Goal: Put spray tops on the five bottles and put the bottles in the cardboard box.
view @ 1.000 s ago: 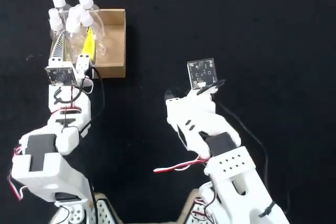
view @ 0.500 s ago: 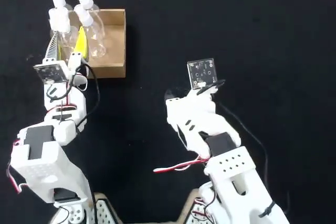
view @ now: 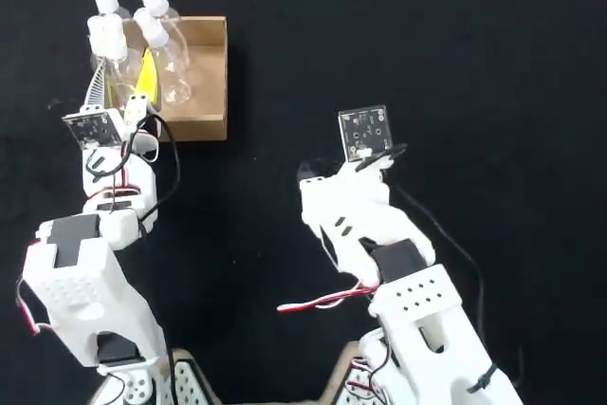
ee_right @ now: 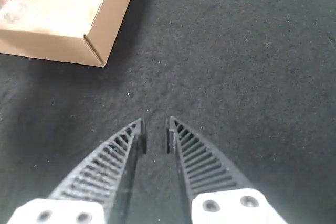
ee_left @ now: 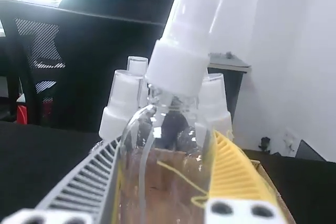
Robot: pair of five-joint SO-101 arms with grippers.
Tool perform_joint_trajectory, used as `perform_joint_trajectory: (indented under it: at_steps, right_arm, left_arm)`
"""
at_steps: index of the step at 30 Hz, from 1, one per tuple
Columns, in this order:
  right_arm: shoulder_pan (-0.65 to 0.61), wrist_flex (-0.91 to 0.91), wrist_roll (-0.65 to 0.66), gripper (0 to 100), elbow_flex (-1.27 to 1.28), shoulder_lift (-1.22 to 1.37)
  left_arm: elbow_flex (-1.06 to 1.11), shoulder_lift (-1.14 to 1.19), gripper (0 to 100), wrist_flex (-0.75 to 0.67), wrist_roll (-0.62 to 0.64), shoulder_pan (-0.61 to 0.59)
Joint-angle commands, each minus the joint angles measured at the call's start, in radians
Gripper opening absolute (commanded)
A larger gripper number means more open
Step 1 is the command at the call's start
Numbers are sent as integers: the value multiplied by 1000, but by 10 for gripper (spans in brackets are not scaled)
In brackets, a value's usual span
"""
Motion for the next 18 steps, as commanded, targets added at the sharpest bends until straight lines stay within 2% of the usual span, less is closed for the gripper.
perform_joint_trajectory:
  at_steps: [1,13,18]
  right_arm:
    - [-15,-23,9,74,-7,-19]
    - [-15,-23,9,74,-7,-19]
    - [-15,-23,9,74,-8,-19]
  left_arm:
    - [-45,0,87,-71,8,-16]
    - [-39,3,87,-69,8,-10]
    - [-41,3,87,14,8,-12]
